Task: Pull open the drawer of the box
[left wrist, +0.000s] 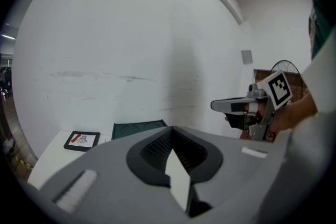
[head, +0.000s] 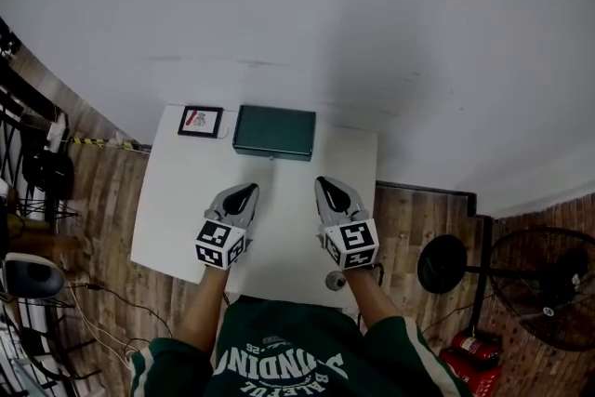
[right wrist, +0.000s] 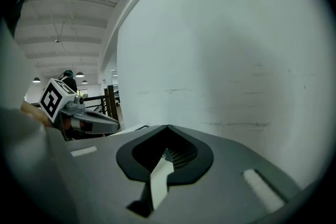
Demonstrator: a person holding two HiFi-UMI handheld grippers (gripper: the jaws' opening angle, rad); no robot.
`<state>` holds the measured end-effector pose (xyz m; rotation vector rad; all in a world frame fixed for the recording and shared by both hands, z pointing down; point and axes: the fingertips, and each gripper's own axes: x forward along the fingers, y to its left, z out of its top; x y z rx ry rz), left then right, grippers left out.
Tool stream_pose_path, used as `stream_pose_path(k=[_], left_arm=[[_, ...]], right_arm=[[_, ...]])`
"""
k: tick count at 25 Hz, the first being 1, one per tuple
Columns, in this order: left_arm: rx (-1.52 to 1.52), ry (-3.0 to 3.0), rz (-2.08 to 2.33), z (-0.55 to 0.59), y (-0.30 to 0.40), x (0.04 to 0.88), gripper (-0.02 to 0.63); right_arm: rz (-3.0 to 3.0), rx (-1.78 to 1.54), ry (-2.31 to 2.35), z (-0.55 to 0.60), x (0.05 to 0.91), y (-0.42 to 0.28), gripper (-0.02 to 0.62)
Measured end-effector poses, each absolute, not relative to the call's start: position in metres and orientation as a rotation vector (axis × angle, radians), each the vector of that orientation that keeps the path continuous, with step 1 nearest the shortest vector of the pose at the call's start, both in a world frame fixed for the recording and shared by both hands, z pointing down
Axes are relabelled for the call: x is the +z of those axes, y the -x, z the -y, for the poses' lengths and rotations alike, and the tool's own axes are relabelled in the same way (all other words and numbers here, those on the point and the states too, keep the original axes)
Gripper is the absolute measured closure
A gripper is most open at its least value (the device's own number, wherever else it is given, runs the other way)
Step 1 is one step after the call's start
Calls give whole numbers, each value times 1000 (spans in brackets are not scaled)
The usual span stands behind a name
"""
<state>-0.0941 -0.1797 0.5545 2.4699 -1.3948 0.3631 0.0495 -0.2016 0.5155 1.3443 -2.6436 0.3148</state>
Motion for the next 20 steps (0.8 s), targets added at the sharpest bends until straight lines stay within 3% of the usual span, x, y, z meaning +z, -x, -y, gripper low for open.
stream_pose_path(k=[16, 20], left_arm=[[457, -2333, 1279, 227, 83, 650, 552], [450, -2234, 1286, 247, 87, 675, 439]], right_arm=[[2509, 493, -1336, 206, 589, -58, 594], [2483, 519, -1335, 207, 601, -59, 594]])
